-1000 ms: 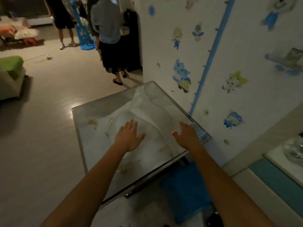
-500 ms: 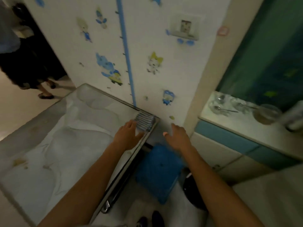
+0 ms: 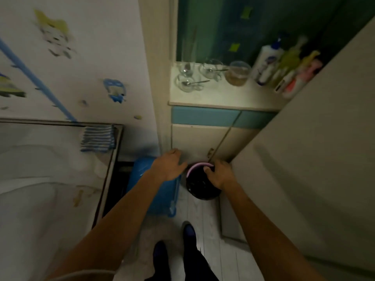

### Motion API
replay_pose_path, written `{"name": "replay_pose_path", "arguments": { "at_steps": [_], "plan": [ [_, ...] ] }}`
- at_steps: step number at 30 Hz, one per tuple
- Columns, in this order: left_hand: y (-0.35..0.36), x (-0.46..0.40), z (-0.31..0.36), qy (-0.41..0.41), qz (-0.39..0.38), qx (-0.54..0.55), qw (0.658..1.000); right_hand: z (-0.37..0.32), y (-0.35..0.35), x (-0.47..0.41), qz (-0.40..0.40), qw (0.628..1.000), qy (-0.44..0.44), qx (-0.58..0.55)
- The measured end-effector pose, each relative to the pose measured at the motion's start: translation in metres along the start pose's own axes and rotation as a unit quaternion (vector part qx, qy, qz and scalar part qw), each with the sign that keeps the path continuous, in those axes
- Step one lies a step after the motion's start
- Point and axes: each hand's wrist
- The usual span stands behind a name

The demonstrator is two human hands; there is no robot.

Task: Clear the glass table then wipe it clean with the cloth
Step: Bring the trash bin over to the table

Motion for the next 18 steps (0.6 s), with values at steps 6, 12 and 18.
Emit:
{"name": "replay_pose_path", "arguments": {
  "at_steps": [6, 12, 18],
  "plan": [
    [0.073, -0.05, 0.033, 0.003, -0.045, 0.013, 0.999, 0.068, 0.034, -0.02, 0.0, 0.999, 0.029, -0.036],
    [0.176, -0.14, 0.03, -0.038, -0.083, 0.072, 0.993, 0.149, 0.092, -0.084, 0.008, 0.996, 0.047, -0.076],
    [0.289, -0.235, -0.002, -0.058, -0.118, 0.05, 0.99, 0.224, 0.188, -0.16, 0.004, 0.985, 0.073, -0.154]
  ]
}}
Point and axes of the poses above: each hand's wrist, its own x-axis away from the middle knuckle, its own y-axis out of the palm, z = x × y, and after that the axes turned 9 degrees about -y, right-handed
